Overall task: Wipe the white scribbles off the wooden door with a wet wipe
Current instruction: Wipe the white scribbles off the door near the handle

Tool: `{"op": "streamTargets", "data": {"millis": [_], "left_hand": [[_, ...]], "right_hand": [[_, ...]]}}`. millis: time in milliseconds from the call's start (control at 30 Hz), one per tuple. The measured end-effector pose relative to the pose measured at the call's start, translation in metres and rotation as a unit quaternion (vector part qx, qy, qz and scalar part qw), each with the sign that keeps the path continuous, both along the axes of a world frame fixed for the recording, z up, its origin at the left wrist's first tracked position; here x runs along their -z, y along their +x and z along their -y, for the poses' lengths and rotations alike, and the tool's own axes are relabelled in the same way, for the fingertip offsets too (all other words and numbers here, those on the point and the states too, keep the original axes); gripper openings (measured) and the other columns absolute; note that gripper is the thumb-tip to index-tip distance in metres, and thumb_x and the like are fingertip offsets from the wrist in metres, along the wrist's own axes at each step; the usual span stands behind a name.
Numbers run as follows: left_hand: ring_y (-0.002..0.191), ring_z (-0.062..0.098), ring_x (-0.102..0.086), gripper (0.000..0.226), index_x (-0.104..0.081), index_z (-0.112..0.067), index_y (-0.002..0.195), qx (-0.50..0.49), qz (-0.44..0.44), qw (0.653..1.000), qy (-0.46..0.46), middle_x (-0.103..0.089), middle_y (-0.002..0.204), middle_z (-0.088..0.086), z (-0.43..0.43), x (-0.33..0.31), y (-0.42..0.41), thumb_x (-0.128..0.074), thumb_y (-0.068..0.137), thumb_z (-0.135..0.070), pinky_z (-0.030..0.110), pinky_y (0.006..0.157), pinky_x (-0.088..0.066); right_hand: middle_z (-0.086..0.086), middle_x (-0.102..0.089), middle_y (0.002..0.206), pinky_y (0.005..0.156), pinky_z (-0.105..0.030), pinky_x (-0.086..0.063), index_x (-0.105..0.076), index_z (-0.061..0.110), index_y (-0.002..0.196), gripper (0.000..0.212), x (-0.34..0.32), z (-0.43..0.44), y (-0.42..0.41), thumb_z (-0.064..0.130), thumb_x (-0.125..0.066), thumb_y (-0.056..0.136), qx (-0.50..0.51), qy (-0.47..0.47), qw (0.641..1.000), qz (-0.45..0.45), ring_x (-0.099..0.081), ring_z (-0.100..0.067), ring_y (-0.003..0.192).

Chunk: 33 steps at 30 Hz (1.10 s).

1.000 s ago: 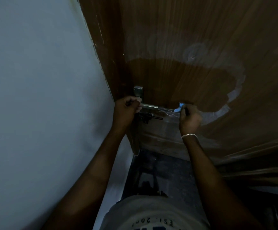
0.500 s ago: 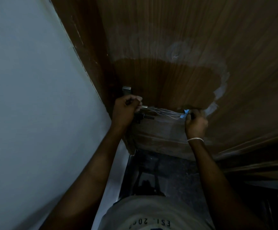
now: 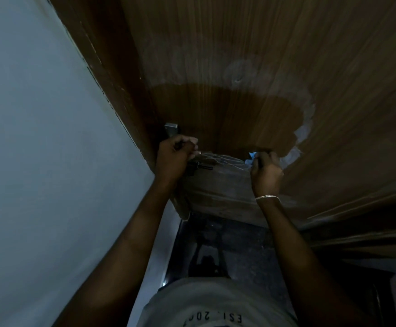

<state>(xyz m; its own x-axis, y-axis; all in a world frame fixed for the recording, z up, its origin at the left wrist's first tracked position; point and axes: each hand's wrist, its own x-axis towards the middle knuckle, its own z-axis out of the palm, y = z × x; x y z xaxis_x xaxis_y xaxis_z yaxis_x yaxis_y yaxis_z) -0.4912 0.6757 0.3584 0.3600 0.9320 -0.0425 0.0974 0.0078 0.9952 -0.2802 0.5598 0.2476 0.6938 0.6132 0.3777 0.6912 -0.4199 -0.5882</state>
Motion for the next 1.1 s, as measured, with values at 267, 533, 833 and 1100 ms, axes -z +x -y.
{"op": "streamTargets", "data": {"millis": [267, 533, 833, 1100], "left_hand": [[0.081, 0.026, -0.070, 0.015, -0.070, 0.002, 0.099, -0.001, 0.006, 1.000, -0.004, -0.071, 0.087, 0.013, 0.004, -0.002, 0.013, -0.062, 0.095, -0.010, 0.029, 0.076, -0.060], [0.085, 0.028, -0.071, 0.018, -0.070, 0.002, 0.102, 0.001, -0.015, 1.000, 0.005, -0.072, 0.090, 0.013, 0.008, -0.002, 0.016, -0.062, 0.096, -0.012, 0.030, 0.078, -0.061], [0.083, 0.021, -0.073, 0.017, -0.071, -0.002, 0.104, -0.007, -0.029, 0.999, 0.011, -0.073, 0.091, 0.008, 0.007, -0.004, 0.012, -0.059, 0.097, -0.011, 0.026, 0.076, -0.060], [0.081, 0.014, -0.071, 0.017, -0.071, 0.000, 0.104, -0.036, -0.041, 0.998, 0.006, -0.072, 0.090, 0.009, 0.000, -0.006, 0.000, -0.057, 0.098, -0.008, 0.026, 0.078, -0.060]], "right_hand": [[-0.012, -0.064, 0.099, 0.069, -0.035, -0.053, -0.069, 0.008, 0.093, 0.011, 0.003, 0.026, 0.029, 0.009, -0.059, 0.088, 0.025, 0.020, 0.999, 0.000, -0.063, -0.028, 0.081], [-0.014, -0.064, 0.111, 0.075, -0.037, -0.054, -0.067, 0.006, 0.102, 0.014, 0.013, 0.036, 0.031, 0.009, -0.057, 0.092, 0.019, -0.019, 0.999, -0.021, -0.065, -0.030, 0.091], [-0.014, -0.062, 0.107, 0.070, -0.027, -0.047, -0.068, 0.007, 0.099, 0.012, 0.017, 0.032, 0.023, 0.008, -0.057, 0.094, -0.010, -0.032, 0.999, -0.014, -0.063, -0.027, 0.083], [-0.012, -0.062, 0.108, 0.073, -0.036, -0.055, -0.068, 0.010, 0.101, 0.013, 0.013, 0.024, 0.023, 0.010, -0.056, 0.094, 0.023, 0.001, 1.000, -0.020, -0.063, -0.027, 0.087]]}}
